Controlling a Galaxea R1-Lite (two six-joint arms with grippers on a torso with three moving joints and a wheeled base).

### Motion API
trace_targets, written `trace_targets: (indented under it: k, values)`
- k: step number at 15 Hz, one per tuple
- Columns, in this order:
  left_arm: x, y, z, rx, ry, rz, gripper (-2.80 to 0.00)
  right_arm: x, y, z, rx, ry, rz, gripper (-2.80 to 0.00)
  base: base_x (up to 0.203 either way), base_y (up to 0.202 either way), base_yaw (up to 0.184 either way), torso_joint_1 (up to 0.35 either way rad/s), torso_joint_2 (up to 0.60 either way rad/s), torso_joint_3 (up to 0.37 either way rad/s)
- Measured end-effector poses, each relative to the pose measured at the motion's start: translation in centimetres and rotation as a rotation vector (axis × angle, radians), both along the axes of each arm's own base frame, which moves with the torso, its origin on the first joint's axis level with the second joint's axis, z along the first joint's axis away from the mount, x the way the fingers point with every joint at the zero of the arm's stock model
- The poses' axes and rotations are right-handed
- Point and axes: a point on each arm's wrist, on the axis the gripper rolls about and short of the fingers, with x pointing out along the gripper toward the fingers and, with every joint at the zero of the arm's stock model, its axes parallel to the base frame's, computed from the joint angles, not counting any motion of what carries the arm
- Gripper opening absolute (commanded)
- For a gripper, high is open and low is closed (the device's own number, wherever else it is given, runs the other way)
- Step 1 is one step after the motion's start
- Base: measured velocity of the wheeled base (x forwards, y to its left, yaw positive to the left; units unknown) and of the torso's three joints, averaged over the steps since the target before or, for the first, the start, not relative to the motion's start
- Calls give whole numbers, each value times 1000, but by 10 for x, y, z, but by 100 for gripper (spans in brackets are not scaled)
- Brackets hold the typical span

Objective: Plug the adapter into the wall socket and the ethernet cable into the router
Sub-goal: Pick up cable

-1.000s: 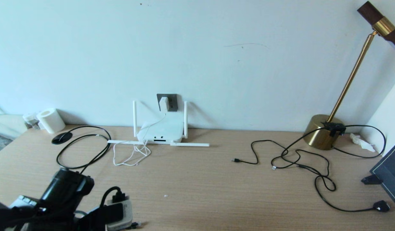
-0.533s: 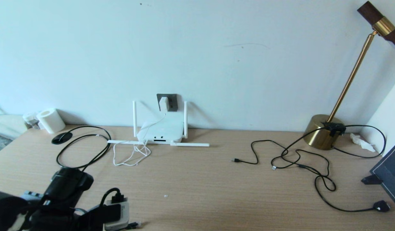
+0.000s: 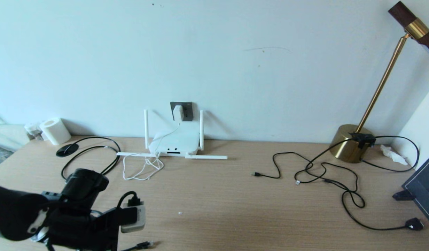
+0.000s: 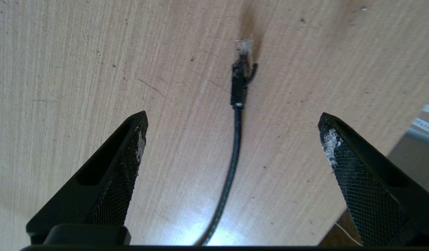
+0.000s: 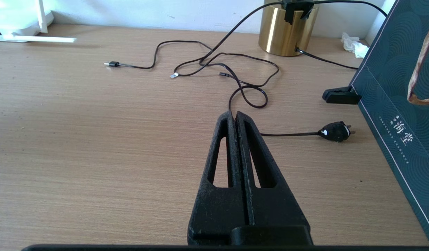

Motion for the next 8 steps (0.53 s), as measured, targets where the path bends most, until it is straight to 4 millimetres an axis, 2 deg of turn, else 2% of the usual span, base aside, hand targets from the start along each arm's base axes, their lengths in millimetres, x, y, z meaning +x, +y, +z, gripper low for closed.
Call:
trace_targets:
  k: [8]
  values:
    - [13, -1, -11, 20, 36, 5, 0, 0, 0, 0, 0, 0, 0, -280, 0, 0, 0, 0, 0, 0]
